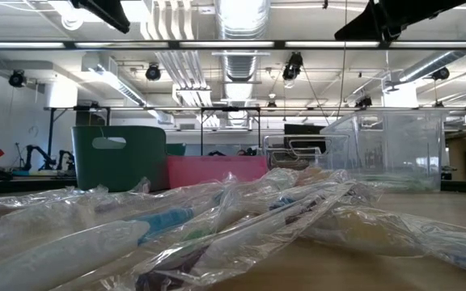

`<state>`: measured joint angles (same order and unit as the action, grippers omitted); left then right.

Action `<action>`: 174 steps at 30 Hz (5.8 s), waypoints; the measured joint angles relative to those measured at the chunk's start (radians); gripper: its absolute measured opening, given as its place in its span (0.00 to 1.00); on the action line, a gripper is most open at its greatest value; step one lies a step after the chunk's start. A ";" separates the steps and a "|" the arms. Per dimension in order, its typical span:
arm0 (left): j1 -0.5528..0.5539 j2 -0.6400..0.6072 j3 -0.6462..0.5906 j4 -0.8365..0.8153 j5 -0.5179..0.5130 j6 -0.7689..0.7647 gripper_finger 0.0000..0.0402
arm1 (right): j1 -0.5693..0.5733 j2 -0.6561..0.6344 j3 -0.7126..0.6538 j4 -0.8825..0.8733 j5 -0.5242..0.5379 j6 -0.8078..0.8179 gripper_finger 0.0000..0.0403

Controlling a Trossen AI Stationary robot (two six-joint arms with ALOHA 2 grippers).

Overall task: Pick & Place Toothbrushes
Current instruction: Put the violet toothbrush into the green bin

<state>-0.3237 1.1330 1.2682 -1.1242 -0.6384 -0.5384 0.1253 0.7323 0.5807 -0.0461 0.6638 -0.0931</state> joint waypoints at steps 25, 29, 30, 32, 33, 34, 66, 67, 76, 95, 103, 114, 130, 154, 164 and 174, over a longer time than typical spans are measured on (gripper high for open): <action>0.075 0.330 -0.027 0.096 0.144 -0.800 0.38 | -0.023 -0.101 0.001 -0.164 0.007 0.067 0.02; 0.077 0.395 -0.017 0.138 0.213 -0.909 0.38 | -0.023 -0.106 0.001 -0.183 0.008 0.051 0.02; 0.077 0.408 -0.012 0.137 0.215 -0.936 0.38 | -0.023 -0.109 0.001 -0.185 0.008 0.043 0.02; 0.077 0.428 -0.009 0.148 0.215 -0.990 0.38 | -0.023 -0.111 0.001 -0.183 0.010 0.033 0.02; 0.077 0.438 -0.010 0.149 0.215 -1.020 0.38 | -0.023 -0.113 0.001 -0.183 0.010 0.028 0.02; 0.075 0.448 -0.011 0.149 0.215 -1.051 0.38 | -0.023 -0.116 0.000 -0.184 0.010 0.023 0.02; 0.090 0.690 -0.045 0.185 0.389 -1.168 0.38 | -0.024 -0.122 -0.001 -0.273 0.016 0.084 0.02; 0.092 0.694 -0.051 0.190 0.392 -1.169 0.38 | -0.024 -0.122 -0.001 -0.273 0.016 0.086 0.02; 0.109 0.699 -0.140 0.370 0.412 -1.163 0.29 | -0.024 -0.122 -0.001 -0.272 0.016 0.086 0.02; 0.111 0.699 -0.102 0.384 0.387 -1.049 0.03 | -0.024 -0.122 -0.001 -0.270 0.016 0.060 0.02; 0.134 0.665 0.059 0.387 0.301 -0.670 0.05 | -0.024 -0.122 -0.001 -0.270 0.017 0.064 0.02; 0.218 0.419 0.234 0.306 0.190 0.197 0.04 | -0.024 -0.123 -0.001 -0.270 0.017 0.097 0.02; 0.523 0.177 0.356 -0.042 0.342 1.461 0.04 | -0.026 -0.123 -0.001 -0.209 0.018 0.120 0.02; 0.990 0.291 0.330 -0.160 0.402 2.163 0.04 | -0.029 -0.077 -0.001 -0.038 0.021 0.091 0.02; 0.994 0.441 0.330 -0.179 0.383 2.190 0.04 | -0.028 -0.049 -0.001 -0.046 0.021 0.063 0.02; 0.994 0.552 0.293 -0.199 0.349 2.218 0.04 | -0.028 -0.043 -0.001 -0.054 0.020 0.039 0.02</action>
<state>0.6701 1.6851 1.5617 -1.3235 -0.2897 1.6799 0.0975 0.6891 0.5793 -0.1005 0.6842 -0.0543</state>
